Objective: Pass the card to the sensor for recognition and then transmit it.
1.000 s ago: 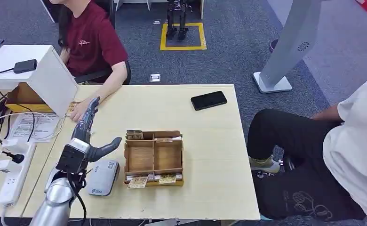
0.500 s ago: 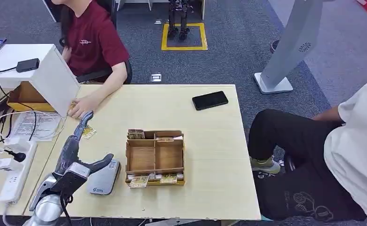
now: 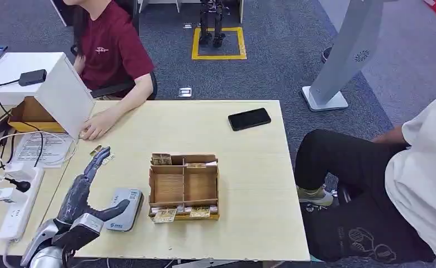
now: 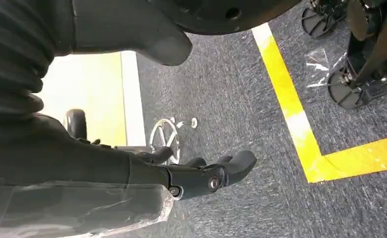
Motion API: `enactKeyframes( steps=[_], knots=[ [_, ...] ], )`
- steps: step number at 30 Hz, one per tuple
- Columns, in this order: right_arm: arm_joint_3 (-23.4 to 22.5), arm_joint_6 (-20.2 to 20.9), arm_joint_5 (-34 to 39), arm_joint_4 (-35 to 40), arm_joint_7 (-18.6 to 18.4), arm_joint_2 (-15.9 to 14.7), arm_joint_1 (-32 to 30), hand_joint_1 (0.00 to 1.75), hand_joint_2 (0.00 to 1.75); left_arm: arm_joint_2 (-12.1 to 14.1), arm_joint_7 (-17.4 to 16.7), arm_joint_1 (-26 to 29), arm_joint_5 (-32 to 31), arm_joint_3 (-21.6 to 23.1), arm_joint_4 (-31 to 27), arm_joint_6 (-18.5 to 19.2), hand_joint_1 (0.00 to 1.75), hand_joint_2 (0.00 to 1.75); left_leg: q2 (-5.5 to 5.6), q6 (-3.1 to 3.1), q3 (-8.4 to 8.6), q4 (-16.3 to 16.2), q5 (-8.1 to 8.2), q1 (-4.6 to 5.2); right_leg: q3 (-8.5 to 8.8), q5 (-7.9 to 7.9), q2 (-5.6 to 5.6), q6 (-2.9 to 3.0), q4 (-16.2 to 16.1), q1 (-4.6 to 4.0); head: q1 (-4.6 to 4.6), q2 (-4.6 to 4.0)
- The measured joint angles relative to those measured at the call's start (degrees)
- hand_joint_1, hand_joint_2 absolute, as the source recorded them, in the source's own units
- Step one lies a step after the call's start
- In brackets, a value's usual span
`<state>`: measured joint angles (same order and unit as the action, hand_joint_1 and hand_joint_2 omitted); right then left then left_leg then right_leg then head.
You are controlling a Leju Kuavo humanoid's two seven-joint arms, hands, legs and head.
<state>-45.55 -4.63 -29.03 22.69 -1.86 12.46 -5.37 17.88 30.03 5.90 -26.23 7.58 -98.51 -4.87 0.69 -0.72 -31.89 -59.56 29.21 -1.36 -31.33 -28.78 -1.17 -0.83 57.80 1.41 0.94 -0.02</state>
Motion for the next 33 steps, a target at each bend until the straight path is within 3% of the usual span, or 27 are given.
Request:
enactKeyframes(
  steps=[3, 10, 33],
  knots=[
    [-0.5, 0.0, -0.9, -0.3, 0.0, 0.0, 0.2, 0.0, 1.75, 0.5, 0.0, 0.4, -1.7, 0.0, -0.2, -0.4, 0.0, 1.75, 0.0, 0.0, 0.0, 0.0, 0.0, 0.0, 0.02, 0.0, 0.0, 0.0, 0.0, 0.0, 0.0, 0.0],
    [-2.7, 0.3, -6.9, -0.9, 0.7, 0.0, 0.7, 0.0, 1.75, 3.3, -2.0, 2.0, -13.1, 0.2, -0.2, -6.5, 0.0, 1.75, 0.0, 0.0, 0.01, 0.0, 0.0, 0.0, -0.02, 0.0, -0.01, 0.0, 0.0, -0.01, -0.02, 0.0],
    [-5.3, 0.4, -12.3, -1.0, 1.8, 0.7, 1.0, 0.0, 1.75, 4.6, -4.4, 2.9, -15.5, 2.8, -0.2, -7.3, 0.0, 1.75, -0.01, 0.0, 0.01, 0.0, 0.0, 0.0, -0.02, 0.0, -0.01, 0.0, 0.0, 0.0, -0.02, 0.0]
  ],
)
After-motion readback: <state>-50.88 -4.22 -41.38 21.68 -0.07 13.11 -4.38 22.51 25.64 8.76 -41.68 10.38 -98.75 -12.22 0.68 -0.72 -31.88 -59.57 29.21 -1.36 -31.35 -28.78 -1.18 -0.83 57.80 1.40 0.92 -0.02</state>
